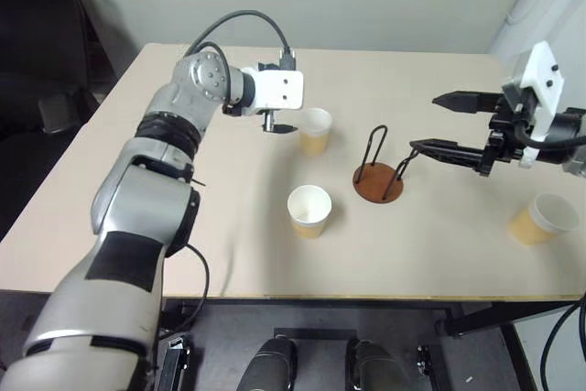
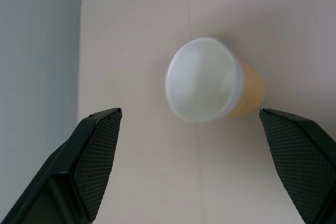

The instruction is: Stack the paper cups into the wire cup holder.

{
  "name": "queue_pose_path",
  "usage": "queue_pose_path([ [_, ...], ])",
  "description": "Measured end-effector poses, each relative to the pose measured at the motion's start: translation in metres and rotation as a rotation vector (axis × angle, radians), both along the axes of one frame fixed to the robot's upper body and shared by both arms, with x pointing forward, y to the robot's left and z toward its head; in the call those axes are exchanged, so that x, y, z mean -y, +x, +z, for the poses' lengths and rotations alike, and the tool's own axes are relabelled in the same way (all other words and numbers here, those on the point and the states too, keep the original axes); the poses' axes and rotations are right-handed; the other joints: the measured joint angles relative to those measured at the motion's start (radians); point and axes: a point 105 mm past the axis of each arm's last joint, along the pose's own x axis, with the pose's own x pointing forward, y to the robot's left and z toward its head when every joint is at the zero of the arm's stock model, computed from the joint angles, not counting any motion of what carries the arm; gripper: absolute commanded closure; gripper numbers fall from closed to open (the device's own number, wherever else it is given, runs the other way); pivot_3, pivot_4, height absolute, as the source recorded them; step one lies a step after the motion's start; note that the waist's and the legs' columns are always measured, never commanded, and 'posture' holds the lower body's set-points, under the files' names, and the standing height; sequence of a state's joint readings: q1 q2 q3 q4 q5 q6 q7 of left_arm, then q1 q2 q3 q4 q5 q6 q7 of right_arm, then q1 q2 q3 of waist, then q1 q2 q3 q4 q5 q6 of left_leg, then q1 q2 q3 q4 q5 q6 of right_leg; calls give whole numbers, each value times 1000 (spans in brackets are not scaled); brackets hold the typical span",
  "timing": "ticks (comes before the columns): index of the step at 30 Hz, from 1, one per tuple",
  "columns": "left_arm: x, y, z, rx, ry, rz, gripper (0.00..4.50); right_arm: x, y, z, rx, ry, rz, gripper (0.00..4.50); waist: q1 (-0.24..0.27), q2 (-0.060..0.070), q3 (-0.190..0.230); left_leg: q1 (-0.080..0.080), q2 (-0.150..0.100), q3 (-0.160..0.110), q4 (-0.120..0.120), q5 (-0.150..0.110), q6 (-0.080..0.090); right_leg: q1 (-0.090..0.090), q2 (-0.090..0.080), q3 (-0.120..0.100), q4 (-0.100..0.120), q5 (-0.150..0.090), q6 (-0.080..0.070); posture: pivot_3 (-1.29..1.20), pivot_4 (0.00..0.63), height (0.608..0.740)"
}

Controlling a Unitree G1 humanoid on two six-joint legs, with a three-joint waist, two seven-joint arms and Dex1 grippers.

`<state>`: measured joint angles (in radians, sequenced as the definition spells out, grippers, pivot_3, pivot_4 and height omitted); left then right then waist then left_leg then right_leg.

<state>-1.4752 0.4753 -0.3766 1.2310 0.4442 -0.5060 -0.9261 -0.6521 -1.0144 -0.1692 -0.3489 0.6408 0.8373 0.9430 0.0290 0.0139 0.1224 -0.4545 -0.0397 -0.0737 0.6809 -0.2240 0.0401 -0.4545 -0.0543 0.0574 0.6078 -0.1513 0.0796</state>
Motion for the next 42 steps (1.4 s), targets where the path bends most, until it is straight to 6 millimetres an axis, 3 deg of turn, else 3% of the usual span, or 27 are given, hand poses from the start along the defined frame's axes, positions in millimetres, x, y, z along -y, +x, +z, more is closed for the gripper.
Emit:
queue_pose_path([
  [11,-2,6,-13,36,87,33,0,3,-1,0,-14,-12,-1,254,1,0,0,0,0,1,0,1,-2,0,1,0,0,0,2,0,150,740],
  [33,18,13,-42,15,124,75,0,5,-1,-1,-27,-18,-12,254,1,0,0,1,0,2,1,3,-5,0,-1,0,1,1,5,0,150,740],
  [36,17,13,-55,-12,139,83,554,5,-1,-1,-29,-18,-14,210,2,0,0,1,0,2,2,3,-5,0,-1,0,2,1,5,0,150,740],
  [42,11,11,-88,-63,214,109,2693,5,-1,-1,-30,-19,-15,210,2,0,0,1,0,2,2,4,-5,1,-1,0,2,2,6,0,150,740],
])
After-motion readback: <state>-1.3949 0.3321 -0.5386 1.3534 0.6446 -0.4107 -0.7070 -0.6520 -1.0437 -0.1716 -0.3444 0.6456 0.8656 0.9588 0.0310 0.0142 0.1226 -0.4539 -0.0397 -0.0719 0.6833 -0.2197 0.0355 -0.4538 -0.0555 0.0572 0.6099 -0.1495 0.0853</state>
